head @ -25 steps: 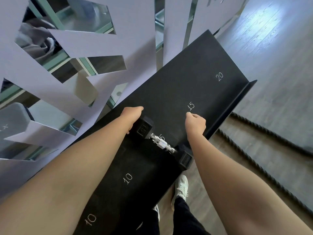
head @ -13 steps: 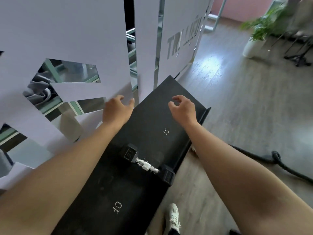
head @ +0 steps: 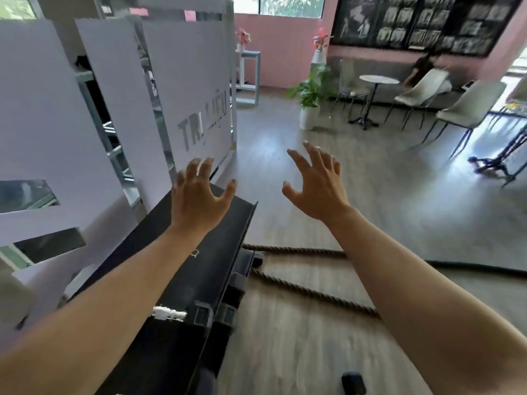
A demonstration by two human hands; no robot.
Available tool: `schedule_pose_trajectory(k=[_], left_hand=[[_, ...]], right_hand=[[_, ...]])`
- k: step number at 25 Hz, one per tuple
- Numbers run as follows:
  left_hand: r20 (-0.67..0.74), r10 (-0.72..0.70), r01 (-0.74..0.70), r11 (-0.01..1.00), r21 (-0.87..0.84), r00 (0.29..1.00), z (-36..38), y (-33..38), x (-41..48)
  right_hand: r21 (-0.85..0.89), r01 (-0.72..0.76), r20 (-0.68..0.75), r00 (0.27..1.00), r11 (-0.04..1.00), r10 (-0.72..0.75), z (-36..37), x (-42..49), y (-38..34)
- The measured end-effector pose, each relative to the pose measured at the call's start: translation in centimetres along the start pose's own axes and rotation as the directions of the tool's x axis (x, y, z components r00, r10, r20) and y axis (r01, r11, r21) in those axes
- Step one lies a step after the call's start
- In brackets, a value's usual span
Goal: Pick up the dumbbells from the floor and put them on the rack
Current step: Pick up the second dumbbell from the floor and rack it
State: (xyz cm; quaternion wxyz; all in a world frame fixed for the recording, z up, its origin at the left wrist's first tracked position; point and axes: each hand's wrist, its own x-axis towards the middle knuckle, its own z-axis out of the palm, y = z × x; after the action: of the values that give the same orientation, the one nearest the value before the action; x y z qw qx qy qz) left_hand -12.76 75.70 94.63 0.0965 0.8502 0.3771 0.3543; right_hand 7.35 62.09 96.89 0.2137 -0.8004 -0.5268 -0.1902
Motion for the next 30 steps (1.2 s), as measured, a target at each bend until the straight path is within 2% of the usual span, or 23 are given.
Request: schedule_pose_trajectory(k=[5,9,13,17,20,21,23,27,29,30], left_hand=[[0.115,0.085,-0.069,0.988,-0.138,0.99,6.5,15.1,-6.8],[0.257,0.149,-0.084,0.965,-0.249,0.955,11.9,25.9,-12.4],[0.334,0.238,-0.108,0.925,-0.363,0.912,15.6,32.5,-16.3],[0.433,0.299,-0.093,0.895,-0.436,0.85,19.3,37.1,-19.0],[0.493,0.328,-0.07,0.879,-0.471,0.806,22.2,38.8,-20.0],[0.516,0.33,-0.049,0.874,-0.484,0.791,23.2,39.1,-20.2],[0.589,0.336,0.007,0.865,-0.502,0.735,25.5,39.4,-20.2],[0.748,0.318,0.154,0.861,-0.485,0.583,31.8,38.0,-19.9],[0.818,0.296,0.203,0.875,-0.439,0.494,35.7,37.2,-20.0],[0.846,0.282,0.222,0.883,-0.414,0.453,37.5,36.6,-20.4]], right_hand=[[-0.009,-0.17,-0.009,0.985,0.985,0.17,-6.6,-11.1,12.7],[0.022,-0.346,0.019,0.938,0.938,0.346,-10.2,-20.1,21.0],[0.074,-0.514,-0.002,0.857,0.855,0.515,-11.9,-27.4,26.5],[0.162,-0.697,-0.055,0.7,0.698,0.712,-12.9,-33.4,29.9],[0.3,-0.797,-0.1,0.52,0.524,0.849,-12.4,-36.5,30.9],[0.378,-0.813,-0.106,0.438,0.443,0.893,-11.9,-37.2,31.0],[0.544,-0.804,-0.087,0.229,0.238,0.97,-10.3,-38.5,31.4],[0.721,-0.674,0.041,-0.187,-0.158,0.981,-4.6,-40.5,32.1],[0.776,-0.561,0.081,-0.365,-0.288,0.928,-1.1,-41.8,32.2],[0.793,-0.513,0.098,-0.426,-0.329,0.899,0.6,-42.6,32.1]])
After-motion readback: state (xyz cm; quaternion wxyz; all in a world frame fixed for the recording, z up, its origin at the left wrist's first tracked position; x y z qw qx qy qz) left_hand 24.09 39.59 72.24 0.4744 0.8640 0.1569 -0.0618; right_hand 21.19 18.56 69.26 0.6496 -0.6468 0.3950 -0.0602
